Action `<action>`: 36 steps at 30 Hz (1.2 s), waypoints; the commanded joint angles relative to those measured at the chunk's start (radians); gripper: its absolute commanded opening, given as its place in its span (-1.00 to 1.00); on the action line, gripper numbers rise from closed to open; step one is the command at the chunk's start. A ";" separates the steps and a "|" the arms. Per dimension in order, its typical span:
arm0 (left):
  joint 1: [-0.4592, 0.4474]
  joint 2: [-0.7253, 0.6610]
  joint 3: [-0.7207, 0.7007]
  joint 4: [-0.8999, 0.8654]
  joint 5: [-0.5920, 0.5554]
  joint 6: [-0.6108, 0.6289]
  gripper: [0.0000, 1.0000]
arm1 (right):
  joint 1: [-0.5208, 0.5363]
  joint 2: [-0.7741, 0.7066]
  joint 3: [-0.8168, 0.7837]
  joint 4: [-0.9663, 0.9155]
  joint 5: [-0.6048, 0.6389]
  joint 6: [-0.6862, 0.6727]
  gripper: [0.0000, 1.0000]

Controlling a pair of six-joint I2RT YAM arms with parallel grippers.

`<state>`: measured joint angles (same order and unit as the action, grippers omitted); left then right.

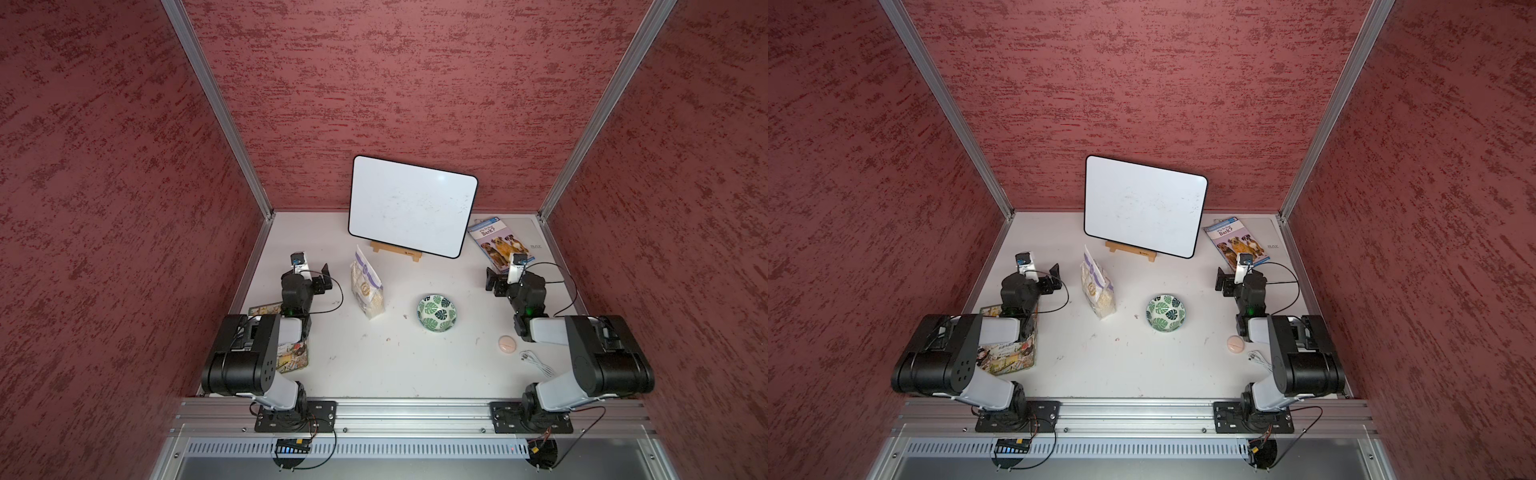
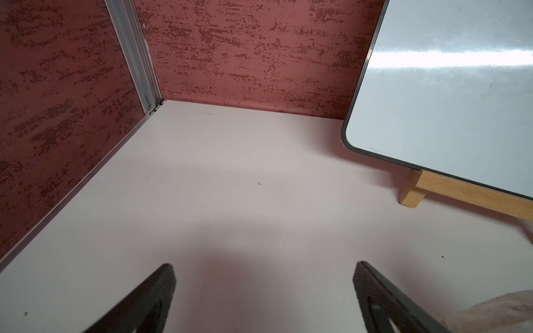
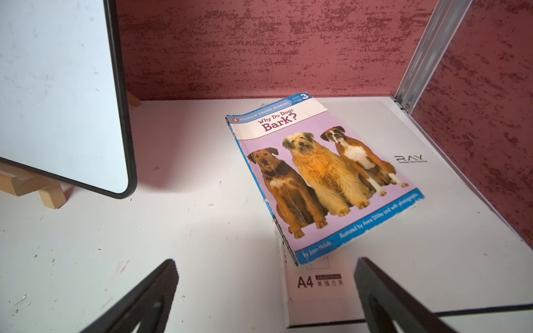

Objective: Pour the oats into the breakfast bowl
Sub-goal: Pick up the bowl from the center of the board.

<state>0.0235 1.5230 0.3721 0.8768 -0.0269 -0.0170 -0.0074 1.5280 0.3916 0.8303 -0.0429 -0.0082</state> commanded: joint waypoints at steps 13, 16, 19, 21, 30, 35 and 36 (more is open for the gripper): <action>0.000 -0.355 0.181 -0.622 -0.030 -0.058 1.00 | 0.006 -0.249 0.201 -0.592 0.228 0.208 0.98; 0.004 -0.522 0.195 -0.736 -0.018 -0.117 1.00 | 0.006 -0.271 0.296 -0.837 0.221 0.316 0.98; 0.010 -0.677 0.254 -0.945 -0.006 -0.242 1.00 | 0.004 -0.265 0.413 -1.167 0.326 0.569 0.98; 0.010 -0.766 0.298 -1.109 -0.020 -0.355 1.00 | -0.005 -0.253 0.472 -1.334 0.323 0.647 0.98; 0.024 -0.880 0.387 -1.447 0.044 -0.412 1.00 | -0.008 -0.447 0.552 -1.552 0.094 0.566 0.98; 0.014 -0.816 0.445 -1.615 -0.001 -0.455 1.00 | 0.011 -0.615 0.516 -1.599 -0.217 0.472 0.98; 0.012 -0.813 0.447 -1.617 0.009 -0.458 1.00 | 0.020 -0.628 0.513 -1.619 -0.252 0.467 0.98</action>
<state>0.0387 0.7063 0.7795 -0.6193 -0.0200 -0.4423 -0.0055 0.9398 0.8967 -0.6983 -0.1059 0.5095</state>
